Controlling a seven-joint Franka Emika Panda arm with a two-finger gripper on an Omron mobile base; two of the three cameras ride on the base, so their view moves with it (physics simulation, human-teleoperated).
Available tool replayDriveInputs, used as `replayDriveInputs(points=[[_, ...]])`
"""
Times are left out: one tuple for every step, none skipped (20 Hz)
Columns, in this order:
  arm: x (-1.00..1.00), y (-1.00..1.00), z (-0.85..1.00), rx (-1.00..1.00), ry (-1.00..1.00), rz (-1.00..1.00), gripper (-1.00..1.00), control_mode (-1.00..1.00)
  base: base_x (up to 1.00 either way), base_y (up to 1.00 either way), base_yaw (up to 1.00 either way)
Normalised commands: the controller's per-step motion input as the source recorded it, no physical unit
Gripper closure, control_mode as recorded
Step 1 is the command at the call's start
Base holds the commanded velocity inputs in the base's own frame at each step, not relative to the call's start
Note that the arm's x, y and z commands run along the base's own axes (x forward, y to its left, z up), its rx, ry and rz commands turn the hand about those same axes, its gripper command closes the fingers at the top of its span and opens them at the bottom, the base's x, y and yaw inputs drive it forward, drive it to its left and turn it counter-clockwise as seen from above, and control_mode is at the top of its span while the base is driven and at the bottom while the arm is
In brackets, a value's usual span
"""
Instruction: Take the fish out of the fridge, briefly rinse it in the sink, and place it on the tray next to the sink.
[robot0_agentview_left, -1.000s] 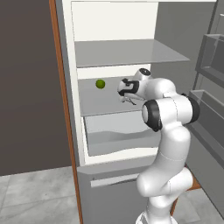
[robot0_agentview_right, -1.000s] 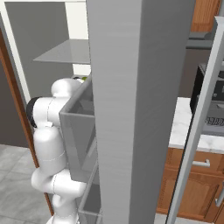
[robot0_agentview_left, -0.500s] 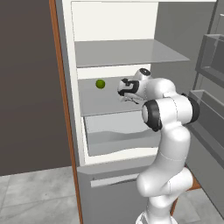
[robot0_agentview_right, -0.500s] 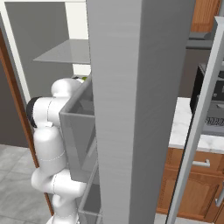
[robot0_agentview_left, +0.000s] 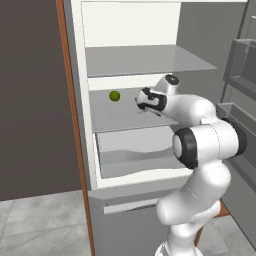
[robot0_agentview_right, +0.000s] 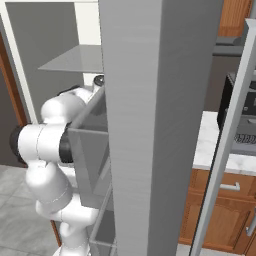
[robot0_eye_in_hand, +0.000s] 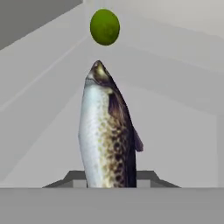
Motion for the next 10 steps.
replayDriveInputs(points=[[-1.00, 0.51, 0.81, 0.00, -0.14, 0.00, 1.00, -1.00, 0.00, 0.00, 0.00], [-1.00, 0.58, 0.84, 0.00, -0.11, 0.00, 1.00, -1.00, 0.00, 0.00, 0.00], [-1.00, 0.59, 0.88, 0.00, -0.07, 0.00, 1.00, -1.00, 0.00, 0.00, 0.00], [-1.00, 0.61, 0.86, 0.03, 0.00, -0.01, 1.00, -1.00, 0.00, 0.00, 0.00], [-1.00, 0.63, 0.86, 0.05, 0.00, -0.03, 1.00, -1.00, 0.00, 0.00, 0.00], [-1.00, 0.61, 0.81, 0.12, 0.05, -0.05, 1.00, -1.00, 0.00, 0.00, 0.00], [-1.00, 0.63, 0.71, 0.13, 0.10, -0.06, 1.00, -1.00, 0.00, 0.00, 0.00], [-1.00, 0.63, 0.64, 0.13, 0.12, -0.04, 1.00, -1.00, 0.00, 0.00, 0.00], [-1.00, 0.59, 0.68, 0.16, 0.12, -0.04, 1.00, -1.00, 0.00, 0.00, 0.00], [-1.00, 0.56, 0.75, 0.17, 0.12, -0.04, 1.00, -1.00, 0.00, 0.00, 0.00]])
